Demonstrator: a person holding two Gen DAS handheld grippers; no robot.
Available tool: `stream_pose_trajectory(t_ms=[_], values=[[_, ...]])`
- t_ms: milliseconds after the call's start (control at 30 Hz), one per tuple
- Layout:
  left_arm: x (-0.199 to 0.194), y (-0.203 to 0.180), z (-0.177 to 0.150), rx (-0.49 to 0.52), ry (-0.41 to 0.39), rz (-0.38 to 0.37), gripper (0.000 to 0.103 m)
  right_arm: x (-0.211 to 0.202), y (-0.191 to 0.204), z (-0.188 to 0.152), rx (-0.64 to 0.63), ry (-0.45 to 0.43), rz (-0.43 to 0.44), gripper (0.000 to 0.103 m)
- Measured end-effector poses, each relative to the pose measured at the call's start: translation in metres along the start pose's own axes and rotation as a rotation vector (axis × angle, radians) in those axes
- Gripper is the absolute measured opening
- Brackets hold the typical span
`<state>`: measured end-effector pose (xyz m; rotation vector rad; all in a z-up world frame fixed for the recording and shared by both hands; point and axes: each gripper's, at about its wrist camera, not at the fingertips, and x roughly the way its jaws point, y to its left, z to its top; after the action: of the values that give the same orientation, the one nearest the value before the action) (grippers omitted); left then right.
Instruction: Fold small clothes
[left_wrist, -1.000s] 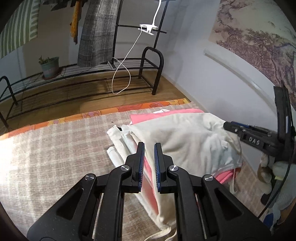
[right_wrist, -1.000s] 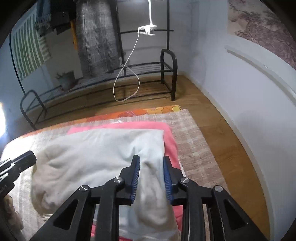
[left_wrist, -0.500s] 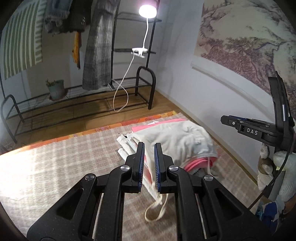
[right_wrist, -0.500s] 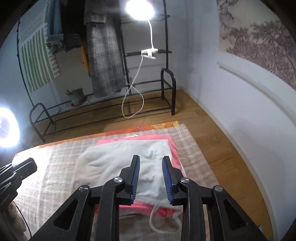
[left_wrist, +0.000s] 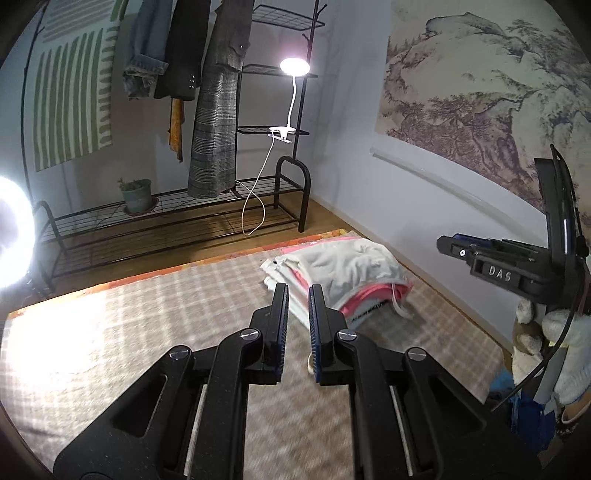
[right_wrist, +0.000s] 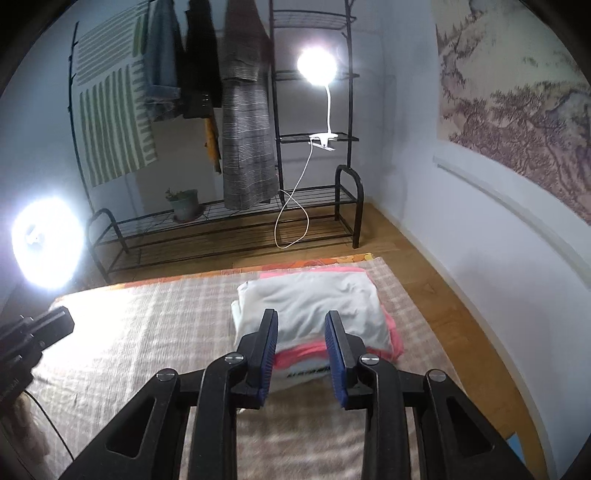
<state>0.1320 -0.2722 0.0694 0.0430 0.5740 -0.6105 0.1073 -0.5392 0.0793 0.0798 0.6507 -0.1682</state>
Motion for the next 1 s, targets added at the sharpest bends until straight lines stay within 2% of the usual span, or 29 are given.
stream_pose_trajectory(t_ms=[33,133,233,267,367,467,500,567,700,800,933,1000], values=[[-0.007,0.001,-0.003,0.004,-0.004,0.003,0.012,-0.007,0.009,-0.006,-0.008,-0.006,0.0,0.029],[-0.032,0.005,-0.017,0.018,-0.025,0.004,0.04,-0.024,0.03,-0.021,-0.007,-0.02,0.011,0.032],[-0.049,0.009,-0.03,0.031,-0.037,0.013,0.042,-0.041,0.046,-0.036,0.007,-0.039,0.014,0.042],[-0.053,0.011,-0.034,0.031,-0.035,0.012,0.046,-0.044,0.05,-0.04,0.013,-0.046,0.007,0.048],[-0.063,0.018,-0.047,0.015,-0.034,0.011,0.063,-0.052,0.06,-0.053,0.031,-0.065,-0.007,0.051],[-0.068,0.024,-0.057,0.01,-0.038,0.018,0.065,-0.055,0.064,-0.066,0.074,-0.082,-0.007,0.065],[-0.069,0.024,-0.06,0.016,-0.038,0.024,0.065,-0.055,0.064,-0.07,0.087,-0.087,-0.004,0.066],[-0.071,0.027,-0.067,0.021,-0.038,0.031,0.073,-0.05,0.068,-0.078,0.095,-0.082,-0.006,0.067],[-0.07,0.033,-0.076,0.018,-0.039,0.039,0.077,-0.04,0.078,-0.091,0.06,-0.071,-0.02,0.083],[-0.065,0.036,-0.079,0.02,-0.028,0.045,0.08,-0.035,0.079,-0.097,0.074,-0.08,-0.021,0.086],[-0.064,0.039,-0.081,0.011,-0.045,0.069,0.092,-0.033,0.076,-0.099,0.097,-0.102,-0.018,0.094],[-0.063,0.04,-0.081,0.01,-0.046,0.086,0.097,-0.033,0.076,-0.098,0.1,-0.116,-0.02,0.101]])
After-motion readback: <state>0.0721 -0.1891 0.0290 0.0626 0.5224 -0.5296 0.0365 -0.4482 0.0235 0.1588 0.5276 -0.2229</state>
